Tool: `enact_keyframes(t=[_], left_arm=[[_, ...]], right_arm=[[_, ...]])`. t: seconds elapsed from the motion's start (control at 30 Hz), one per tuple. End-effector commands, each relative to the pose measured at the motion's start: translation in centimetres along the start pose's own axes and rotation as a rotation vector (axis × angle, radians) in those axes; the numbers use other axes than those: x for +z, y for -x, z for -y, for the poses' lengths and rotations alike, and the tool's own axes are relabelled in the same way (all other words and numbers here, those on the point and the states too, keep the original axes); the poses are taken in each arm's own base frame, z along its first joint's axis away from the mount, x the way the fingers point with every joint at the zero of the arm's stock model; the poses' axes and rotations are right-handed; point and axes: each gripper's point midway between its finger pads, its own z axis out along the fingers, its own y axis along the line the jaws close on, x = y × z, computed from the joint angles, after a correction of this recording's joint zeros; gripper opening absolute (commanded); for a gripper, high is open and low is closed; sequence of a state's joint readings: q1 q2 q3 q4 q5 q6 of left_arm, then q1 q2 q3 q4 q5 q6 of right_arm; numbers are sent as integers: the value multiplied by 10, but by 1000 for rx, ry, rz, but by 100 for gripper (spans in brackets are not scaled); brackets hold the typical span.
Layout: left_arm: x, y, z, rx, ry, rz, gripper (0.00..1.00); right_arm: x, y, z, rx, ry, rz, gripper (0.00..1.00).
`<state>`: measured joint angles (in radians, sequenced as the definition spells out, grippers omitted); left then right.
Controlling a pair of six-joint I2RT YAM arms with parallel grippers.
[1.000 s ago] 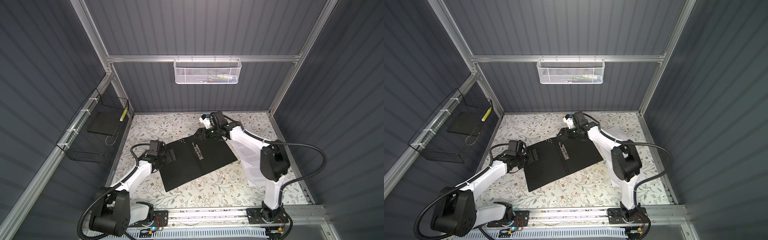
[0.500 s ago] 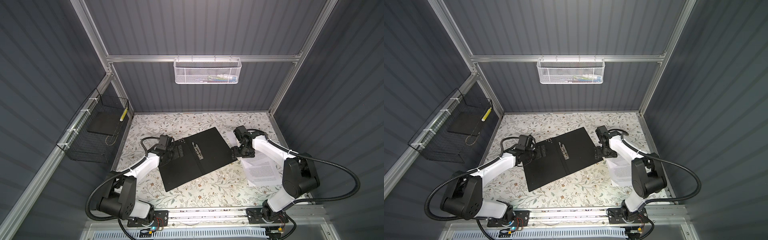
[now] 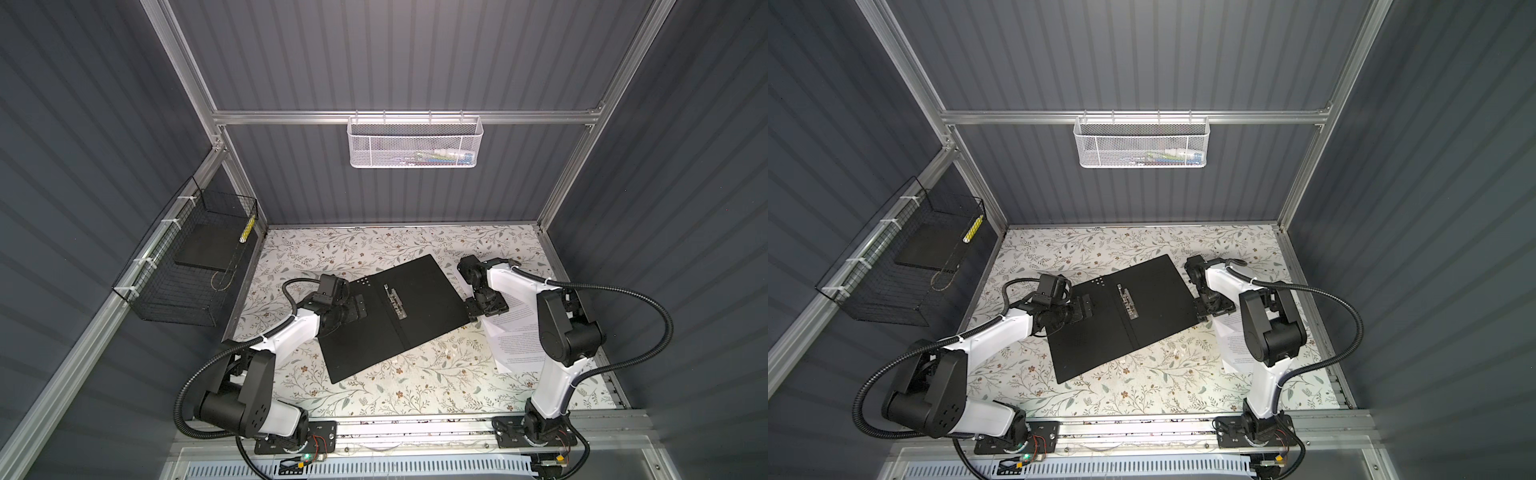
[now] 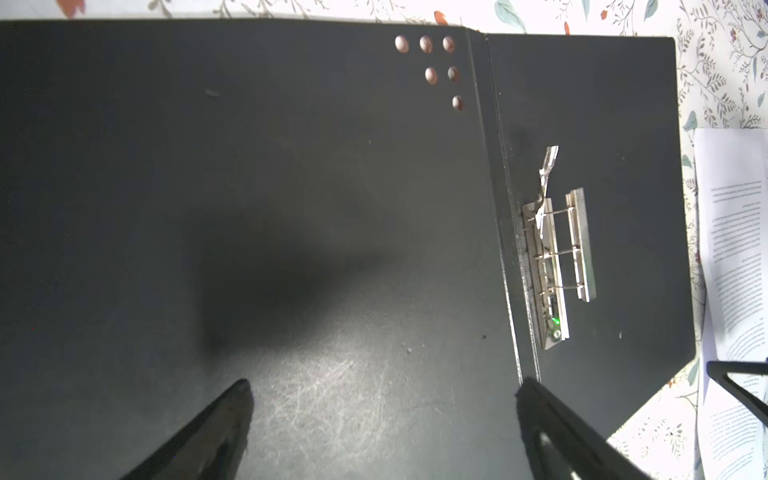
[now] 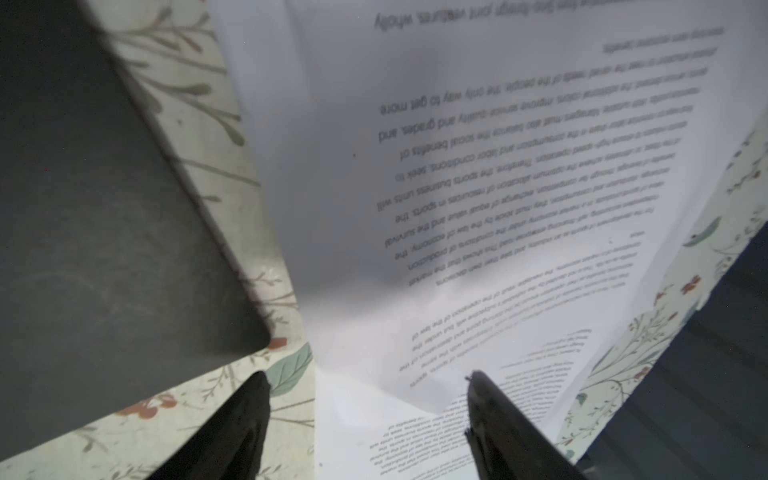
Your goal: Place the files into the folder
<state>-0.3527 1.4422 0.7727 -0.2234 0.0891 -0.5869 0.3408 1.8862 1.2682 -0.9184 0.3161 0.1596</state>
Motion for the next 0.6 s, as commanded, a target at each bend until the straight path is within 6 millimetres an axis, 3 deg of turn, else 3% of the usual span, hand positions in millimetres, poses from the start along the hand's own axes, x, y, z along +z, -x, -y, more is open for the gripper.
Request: enact_keyframes(t=[0.0, 0.33, 0.57], left_arm=[[1, -8, -9, -4, 31, -19, 100], [-1, -6, -11, 1, 44, -14, 100], [-5, -6, -14, 3, 58, -6, 100]], right_arm=[[5, 6, 6, -17, -23, -13, 72], [19, 9, 2, -21, -22, -32, 67], [19, 9, 1, -14, -2, -30, 41]])
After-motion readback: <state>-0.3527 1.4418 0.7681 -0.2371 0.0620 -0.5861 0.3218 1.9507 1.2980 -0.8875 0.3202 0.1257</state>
